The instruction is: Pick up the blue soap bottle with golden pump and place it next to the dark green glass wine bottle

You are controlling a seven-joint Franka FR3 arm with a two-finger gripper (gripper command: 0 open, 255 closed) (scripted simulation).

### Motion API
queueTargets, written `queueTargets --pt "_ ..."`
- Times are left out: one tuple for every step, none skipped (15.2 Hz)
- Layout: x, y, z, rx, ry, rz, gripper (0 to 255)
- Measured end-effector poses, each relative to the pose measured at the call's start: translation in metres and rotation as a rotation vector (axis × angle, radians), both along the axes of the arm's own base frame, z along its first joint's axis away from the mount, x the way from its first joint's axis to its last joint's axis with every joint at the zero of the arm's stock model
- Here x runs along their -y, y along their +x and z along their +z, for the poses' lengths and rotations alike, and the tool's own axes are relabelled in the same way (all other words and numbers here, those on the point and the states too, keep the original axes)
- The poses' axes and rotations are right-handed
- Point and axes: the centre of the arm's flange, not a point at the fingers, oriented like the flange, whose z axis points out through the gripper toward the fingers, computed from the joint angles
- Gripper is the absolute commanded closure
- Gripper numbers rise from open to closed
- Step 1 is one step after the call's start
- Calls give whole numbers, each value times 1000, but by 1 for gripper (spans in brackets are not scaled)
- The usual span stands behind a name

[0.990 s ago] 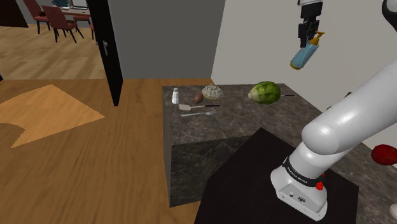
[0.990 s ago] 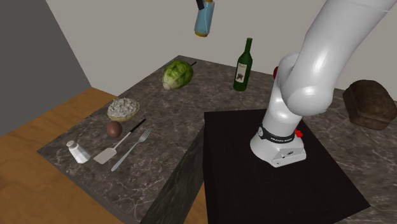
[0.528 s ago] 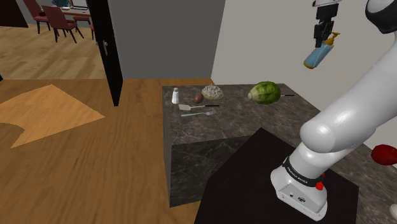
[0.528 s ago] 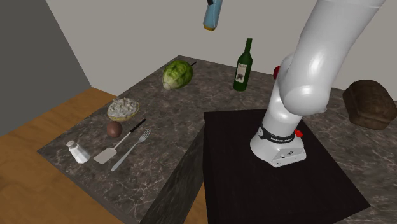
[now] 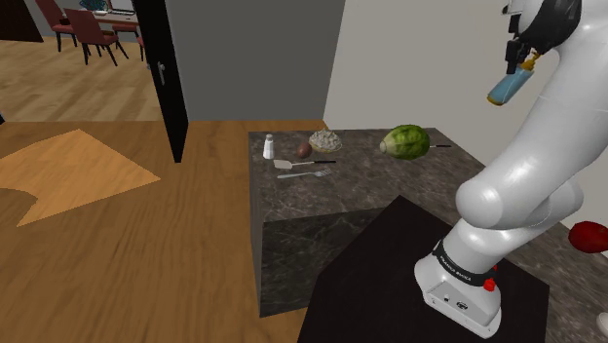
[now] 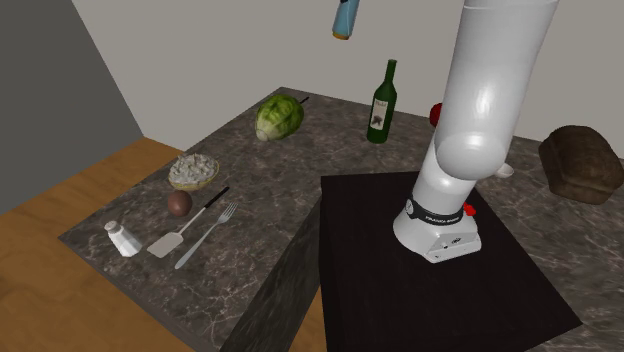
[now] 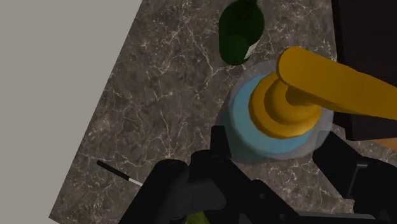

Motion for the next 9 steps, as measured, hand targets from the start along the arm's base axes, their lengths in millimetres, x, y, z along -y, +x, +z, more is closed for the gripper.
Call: queueTargets --pt "3 -4 -4 0 0 1 255" --pt "6 -5 -9 0 0 1 255" --pt "6 -6 -14 0 0 2 255" --pt "7 -6 -20 0 0 2 255" --pt "7 -6 -26 0 0 2 255" --pt "8 -5 -30 0 0 2 255" --pt "7 -5 -35 0 0 2 255" --pt "8 -5 -41 0 0 2 255" --pt "8 -5 -47 0 0 2 255"
